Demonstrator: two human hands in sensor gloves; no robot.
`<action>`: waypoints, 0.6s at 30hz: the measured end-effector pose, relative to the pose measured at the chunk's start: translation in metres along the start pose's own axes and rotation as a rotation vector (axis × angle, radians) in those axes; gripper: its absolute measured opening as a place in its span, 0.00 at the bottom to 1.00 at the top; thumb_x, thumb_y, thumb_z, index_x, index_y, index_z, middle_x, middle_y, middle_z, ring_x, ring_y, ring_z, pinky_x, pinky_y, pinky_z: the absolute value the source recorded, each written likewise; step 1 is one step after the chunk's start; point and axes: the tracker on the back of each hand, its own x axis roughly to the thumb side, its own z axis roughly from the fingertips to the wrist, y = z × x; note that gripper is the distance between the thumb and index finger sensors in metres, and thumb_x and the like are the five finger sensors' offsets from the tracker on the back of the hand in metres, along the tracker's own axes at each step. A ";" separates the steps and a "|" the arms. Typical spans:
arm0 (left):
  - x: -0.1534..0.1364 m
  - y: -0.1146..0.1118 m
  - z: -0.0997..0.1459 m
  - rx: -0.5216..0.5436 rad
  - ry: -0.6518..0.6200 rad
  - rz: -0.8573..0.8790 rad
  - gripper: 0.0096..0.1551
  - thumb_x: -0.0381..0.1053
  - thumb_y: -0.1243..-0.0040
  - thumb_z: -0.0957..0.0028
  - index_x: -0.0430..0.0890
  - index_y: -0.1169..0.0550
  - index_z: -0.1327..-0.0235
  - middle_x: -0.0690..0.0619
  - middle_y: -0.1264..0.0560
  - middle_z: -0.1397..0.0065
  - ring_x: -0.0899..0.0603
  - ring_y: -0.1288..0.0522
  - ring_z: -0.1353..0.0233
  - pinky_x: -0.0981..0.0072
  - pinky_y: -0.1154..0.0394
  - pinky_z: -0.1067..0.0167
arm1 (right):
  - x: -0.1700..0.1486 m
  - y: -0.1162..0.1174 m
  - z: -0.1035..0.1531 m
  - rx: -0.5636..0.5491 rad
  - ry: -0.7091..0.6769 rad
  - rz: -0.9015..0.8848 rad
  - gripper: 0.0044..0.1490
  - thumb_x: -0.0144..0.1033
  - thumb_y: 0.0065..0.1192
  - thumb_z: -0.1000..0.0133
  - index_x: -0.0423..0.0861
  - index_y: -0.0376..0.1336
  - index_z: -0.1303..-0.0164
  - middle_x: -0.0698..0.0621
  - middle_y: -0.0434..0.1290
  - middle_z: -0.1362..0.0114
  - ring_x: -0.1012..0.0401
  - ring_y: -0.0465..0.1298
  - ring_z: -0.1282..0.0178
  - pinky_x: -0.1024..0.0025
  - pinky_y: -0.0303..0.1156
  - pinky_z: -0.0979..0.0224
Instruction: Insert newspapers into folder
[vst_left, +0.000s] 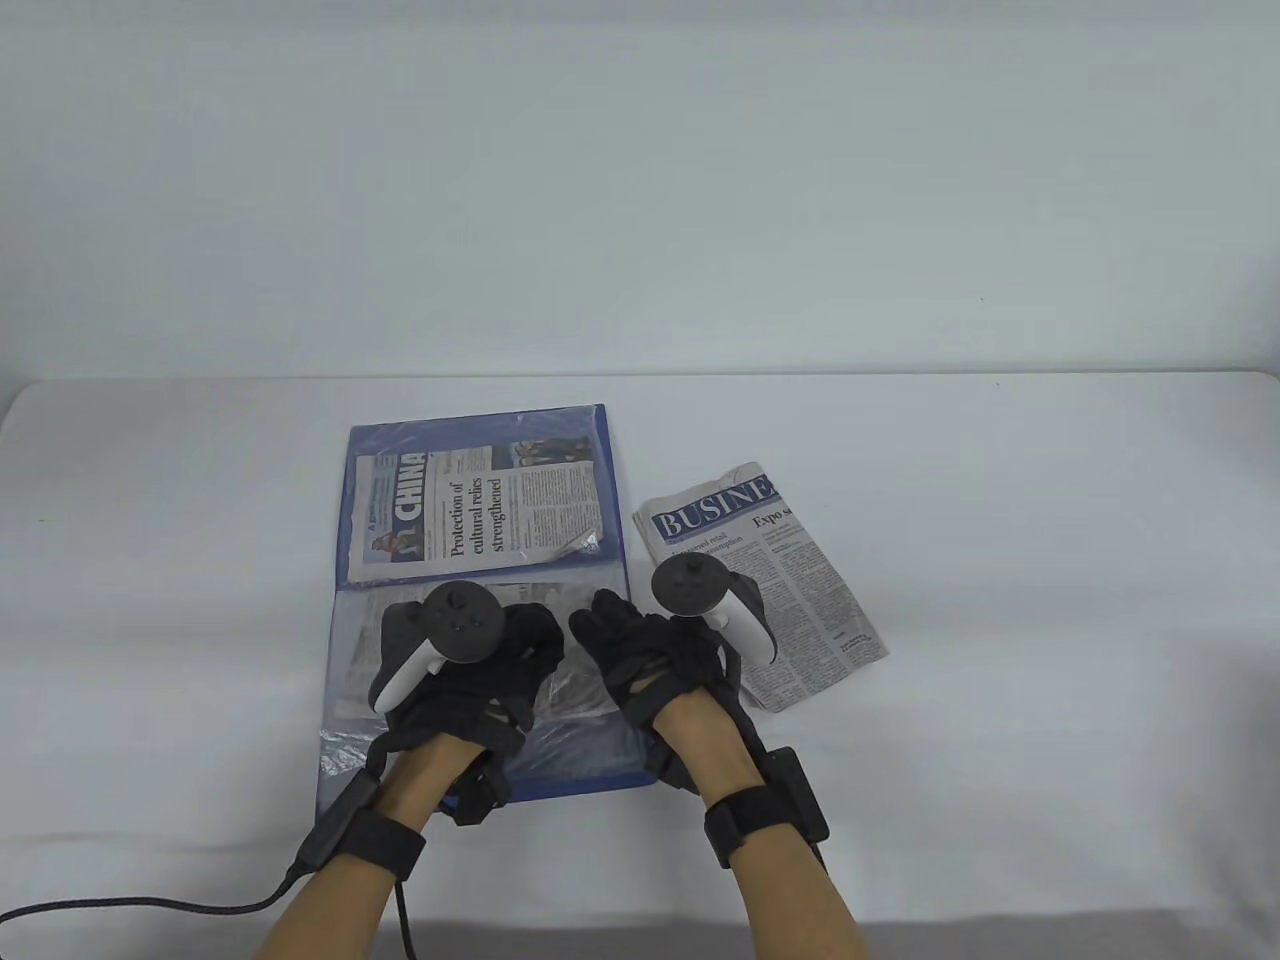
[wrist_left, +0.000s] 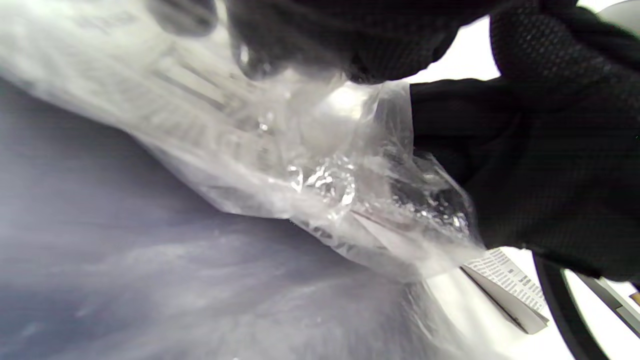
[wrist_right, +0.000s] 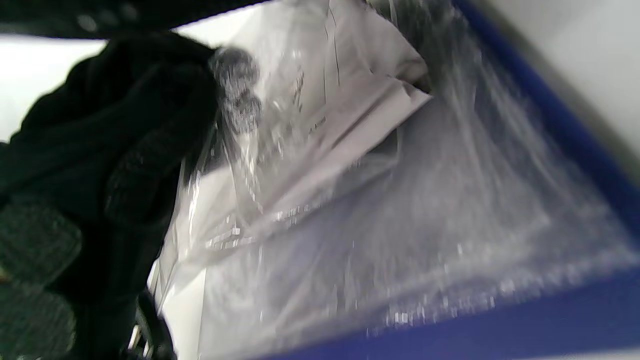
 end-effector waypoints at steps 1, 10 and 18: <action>0.000 0.001 0.001 0.006 -0.002 0.006 0.22 0.59 0.47 0.34 0.58 0.32 0.28 0.59 0.39 0.12 0.44 0.38 0.13 0.41 0.44 0.12 | 0.001 0.000 0.001 0.044 -0.003 -0.028 0.62 0.66 0.42 0.43 0.37 0.28 0.17 0.33 0.29 0.18 0.28 0.26 0.26 0.26 0.26 0.36; -0.006 0.008 0.002 0.024 0.002 0.092 0.22 0.59 0.47 0.34 0.57 0.32 0.28 0.59 0.39 0.12 0.42 0.37 0.13 0.41 0.43 0.12 | -0.001 -0.041 0.051 -0.032 -0.014 0.019 0.45 0.52 0.50 0.34 0.24 0.62 0.28 0.27 0.52 0.21 0.27 0.49 0.23 0.26 0.46 0.31; -0.008 0.012 0.004 0.070 0.001 0.109 0.23 0.59 0.48 0.34 0.57 0.33 0.28 0.58 0.38 0.12 0.42 0.37 0.14 0.41 0.43 0.13 | 0.026 0.004 0.021 0.136 0.108 0.362 0.46 0.46 0.67 0.36 0.35 0.47 0.22 0.28 0.32 0.22 0.32 0.50 0.22 0.31 0.52 0.30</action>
